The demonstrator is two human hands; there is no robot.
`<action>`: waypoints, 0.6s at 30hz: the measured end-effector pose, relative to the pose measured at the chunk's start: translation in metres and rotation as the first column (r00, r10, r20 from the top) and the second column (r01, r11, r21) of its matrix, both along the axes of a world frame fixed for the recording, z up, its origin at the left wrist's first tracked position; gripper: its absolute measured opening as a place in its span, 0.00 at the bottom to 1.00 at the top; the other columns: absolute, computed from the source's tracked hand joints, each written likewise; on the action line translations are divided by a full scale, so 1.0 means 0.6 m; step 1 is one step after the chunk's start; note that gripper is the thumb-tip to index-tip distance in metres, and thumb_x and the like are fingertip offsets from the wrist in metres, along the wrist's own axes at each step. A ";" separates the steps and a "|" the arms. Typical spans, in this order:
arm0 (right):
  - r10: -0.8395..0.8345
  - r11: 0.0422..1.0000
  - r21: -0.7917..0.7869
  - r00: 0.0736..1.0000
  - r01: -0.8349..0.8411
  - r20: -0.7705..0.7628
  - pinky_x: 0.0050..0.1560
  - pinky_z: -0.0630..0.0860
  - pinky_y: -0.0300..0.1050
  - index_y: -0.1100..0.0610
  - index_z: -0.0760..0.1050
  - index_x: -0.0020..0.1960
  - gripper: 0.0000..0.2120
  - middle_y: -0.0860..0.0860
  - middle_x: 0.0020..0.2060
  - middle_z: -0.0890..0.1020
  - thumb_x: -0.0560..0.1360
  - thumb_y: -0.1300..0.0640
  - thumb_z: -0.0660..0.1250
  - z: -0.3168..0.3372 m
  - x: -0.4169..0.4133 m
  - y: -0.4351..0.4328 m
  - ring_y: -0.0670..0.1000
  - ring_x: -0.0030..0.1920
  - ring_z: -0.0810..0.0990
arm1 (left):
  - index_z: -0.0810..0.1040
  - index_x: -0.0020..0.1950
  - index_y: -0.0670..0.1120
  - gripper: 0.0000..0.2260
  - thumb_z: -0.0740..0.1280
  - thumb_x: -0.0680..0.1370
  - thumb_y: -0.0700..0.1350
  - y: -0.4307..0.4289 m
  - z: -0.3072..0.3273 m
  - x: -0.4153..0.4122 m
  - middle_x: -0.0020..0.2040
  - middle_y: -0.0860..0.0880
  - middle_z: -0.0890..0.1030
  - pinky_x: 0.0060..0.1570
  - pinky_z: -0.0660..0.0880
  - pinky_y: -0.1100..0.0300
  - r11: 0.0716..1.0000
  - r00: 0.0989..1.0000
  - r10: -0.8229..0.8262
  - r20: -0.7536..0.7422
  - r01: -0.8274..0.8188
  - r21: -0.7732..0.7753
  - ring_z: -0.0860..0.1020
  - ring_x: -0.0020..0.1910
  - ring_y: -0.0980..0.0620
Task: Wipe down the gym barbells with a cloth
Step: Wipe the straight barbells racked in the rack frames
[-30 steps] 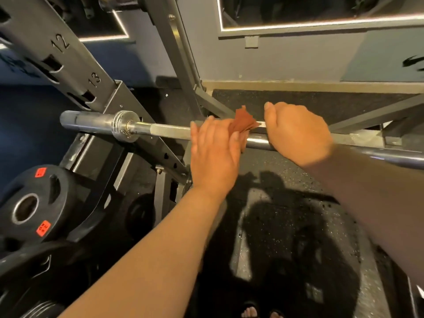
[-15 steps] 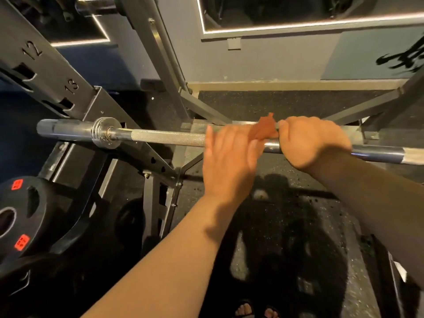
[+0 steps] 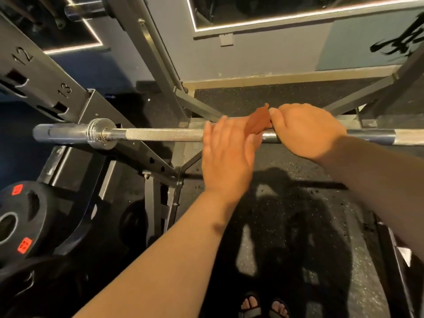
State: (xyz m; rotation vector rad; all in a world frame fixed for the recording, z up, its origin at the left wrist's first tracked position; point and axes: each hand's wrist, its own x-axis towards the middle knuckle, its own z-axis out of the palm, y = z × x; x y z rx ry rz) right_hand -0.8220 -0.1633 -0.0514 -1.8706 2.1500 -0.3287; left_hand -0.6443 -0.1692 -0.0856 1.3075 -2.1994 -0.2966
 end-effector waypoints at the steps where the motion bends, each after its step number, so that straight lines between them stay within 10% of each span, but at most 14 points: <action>1: 0.013 1.000 -0.013 1.000 -0.013 0.022 0.45 0.72 0.54 0.55 0.71 0.44 0.24 0.54 0.41 0.77 0.86 0.44 0.44 0.001 -0.006 0.003 0.59 0.42 0.76 | 0.73 0.69 0.50 0.15 0.56 0.85 0.49 -0.008 0.000 0.018 0.66 0.53 0.76 0.81 0.46 0.46 0.999 0.999 0.053 -0.011 -0.053 -0.005 0.65 0.76 0.48; 10: -0.142 0.989 -0.029 0.990 0.142 -0.008 0.51 0.73 0.57 0.58 0.74 0.54 0.30 0.59 0.50 0.80 0.86 0.41 0.39 -0.004 -0.063 0.021 0.63 0.49 0.78 | 0.76 0.61 0.45 0.16 0.52 0.84 0.48 -0.008 -0.008 -0.025 0.63 0.49 0.77 0.79 0.46 0.39 0.938 0.908 0.345 -0.239 -0.334 0.086 0.61 0.78 0.43; 18: -0.165 0.986 -0.014 0.986 0.165 0.041 0.46 0.68 0.53 0.56 0.71 0.49 0.25 0.55 0.44 0.75 0.87 0.43 0.42 -0.006 -0.066 0.012 0.60 0.44 0.73 | 0.64 0.78 0.49 0.23 0.47 0.84 0.51 0.028 -0.002 -0.046 0.76 0.52 0.69 0.80 0.39 0.46 0.996 0.991 -0.076 0.110 0.071 0.044 0.58 0.80 0.48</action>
